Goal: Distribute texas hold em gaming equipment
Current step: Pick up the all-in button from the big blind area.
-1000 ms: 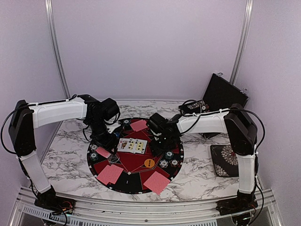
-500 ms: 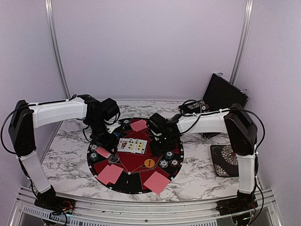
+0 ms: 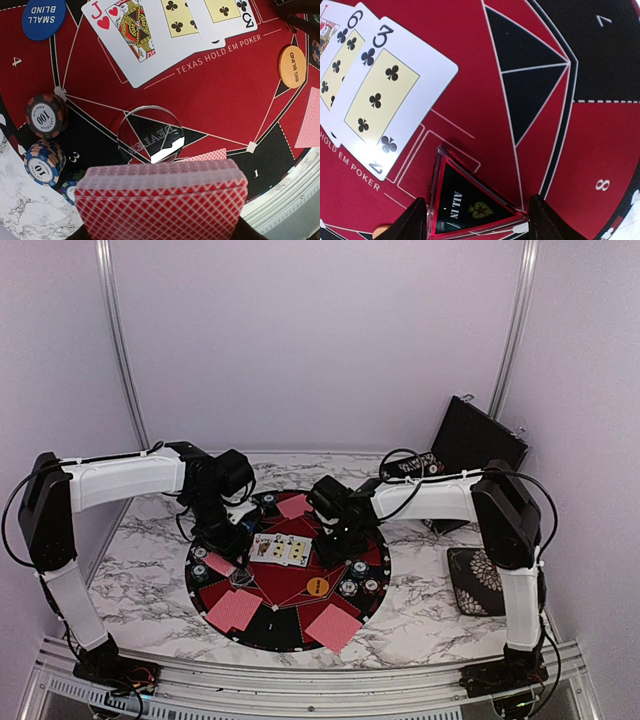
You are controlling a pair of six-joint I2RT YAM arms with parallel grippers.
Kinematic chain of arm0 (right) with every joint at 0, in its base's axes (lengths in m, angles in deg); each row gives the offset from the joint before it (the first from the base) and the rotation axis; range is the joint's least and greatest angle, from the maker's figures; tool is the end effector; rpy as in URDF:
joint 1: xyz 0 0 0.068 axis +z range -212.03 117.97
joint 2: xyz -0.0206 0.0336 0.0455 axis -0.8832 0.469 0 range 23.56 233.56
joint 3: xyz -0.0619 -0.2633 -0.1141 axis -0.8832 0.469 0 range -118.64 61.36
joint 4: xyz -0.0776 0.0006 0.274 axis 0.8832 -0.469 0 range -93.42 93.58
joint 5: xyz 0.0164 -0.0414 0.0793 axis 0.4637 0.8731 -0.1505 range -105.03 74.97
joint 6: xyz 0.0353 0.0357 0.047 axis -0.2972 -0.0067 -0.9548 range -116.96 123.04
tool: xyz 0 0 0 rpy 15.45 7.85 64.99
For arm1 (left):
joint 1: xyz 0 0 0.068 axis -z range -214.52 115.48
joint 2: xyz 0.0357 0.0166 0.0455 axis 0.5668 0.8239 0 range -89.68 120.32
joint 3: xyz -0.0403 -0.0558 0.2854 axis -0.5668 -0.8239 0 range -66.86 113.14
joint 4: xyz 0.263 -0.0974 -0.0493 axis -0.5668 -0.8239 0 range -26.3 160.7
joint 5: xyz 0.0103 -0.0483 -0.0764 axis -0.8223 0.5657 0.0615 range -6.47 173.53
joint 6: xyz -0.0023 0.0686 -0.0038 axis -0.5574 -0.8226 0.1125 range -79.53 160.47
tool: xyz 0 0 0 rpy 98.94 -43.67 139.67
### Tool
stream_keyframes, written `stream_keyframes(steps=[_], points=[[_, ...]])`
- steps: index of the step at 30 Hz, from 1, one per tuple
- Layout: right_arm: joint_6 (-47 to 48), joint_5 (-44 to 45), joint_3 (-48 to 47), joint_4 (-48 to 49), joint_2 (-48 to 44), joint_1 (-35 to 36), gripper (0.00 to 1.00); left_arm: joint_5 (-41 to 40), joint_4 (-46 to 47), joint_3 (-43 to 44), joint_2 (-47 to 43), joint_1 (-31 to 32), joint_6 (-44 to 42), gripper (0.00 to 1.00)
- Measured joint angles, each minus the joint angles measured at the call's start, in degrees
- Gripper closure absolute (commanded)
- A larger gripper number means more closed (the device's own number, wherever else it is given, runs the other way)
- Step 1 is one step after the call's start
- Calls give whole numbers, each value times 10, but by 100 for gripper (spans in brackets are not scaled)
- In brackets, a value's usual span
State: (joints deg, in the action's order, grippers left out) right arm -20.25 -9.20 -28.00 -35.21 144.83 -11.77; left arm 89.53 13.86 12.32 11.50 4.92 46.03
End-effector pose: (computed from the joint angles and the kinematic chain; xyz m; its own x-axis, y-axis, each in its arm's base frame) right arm 0.3058 0.3590 0.1437 -0.8481 -0.4049 -0.3417 -0.4444 0.8948 0.0427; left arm 0.2843 -0.2415 0.2212 -0.8168 0.5473 -0.1826 0.5710 0.8120 -0.1207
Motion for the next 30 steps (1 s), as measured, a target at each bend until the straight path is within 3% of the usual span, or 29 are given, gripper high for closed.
stream_keyframes(steps=[30], points=[[22,3,-28,-8,21,1,43,0,1,-9,0,-8,0,54]])
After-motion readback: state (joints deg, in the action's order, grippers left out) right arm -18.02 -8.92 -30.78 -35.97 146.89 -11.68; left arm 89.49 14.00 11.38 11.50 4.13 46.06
